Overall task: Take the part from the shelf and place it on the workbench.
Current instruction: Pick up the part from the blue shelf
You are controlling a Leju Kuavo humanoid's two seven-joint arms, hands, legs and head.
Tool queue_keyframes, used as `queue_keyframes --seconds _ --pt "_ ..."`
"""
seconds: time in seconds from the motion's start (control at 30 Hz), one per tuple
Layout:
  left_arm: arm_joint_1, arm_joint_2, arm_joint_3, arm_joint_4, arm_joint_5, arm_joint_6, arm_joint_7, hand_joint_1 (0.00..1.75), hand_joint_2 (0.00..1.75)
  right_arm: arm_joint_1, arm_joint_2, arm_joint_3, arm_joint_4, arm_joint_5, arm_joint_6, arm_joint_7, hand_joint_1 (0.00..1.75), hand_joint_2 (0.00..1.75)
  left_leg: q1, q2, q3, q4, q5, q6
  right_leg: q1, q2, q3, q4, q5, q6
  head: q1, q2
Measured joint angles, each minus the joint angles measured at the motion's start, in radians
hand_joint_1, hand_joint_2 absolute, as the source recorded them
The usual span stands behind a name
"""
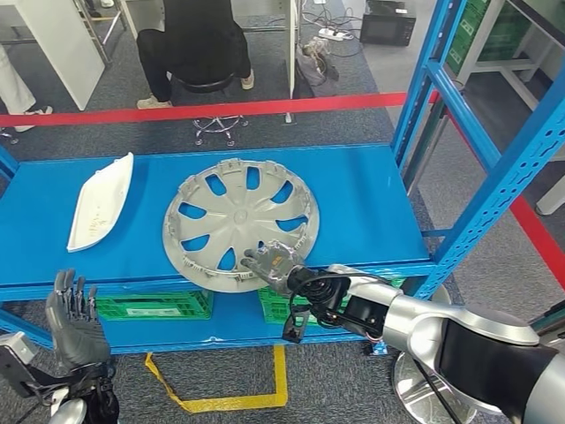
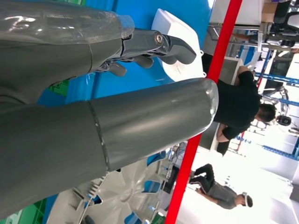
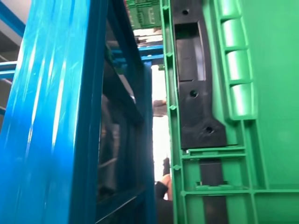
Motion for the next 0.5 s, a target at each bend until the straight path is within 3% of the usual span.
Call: queue_keyframes --seconds 0.5 --pt "0.004 0.000 0.000 0.006 -0.015 -0.020 0.000 0.00 0.00 0.018 -0.002 -0.080 -0.083 -0.165 0.043 0.022 1.75 1.75 0.000 0.000 -0.003 0.000 0.000 0.000 0.000 0.000 -0.003 0.000 0.000 0.000 0.000 0.000"
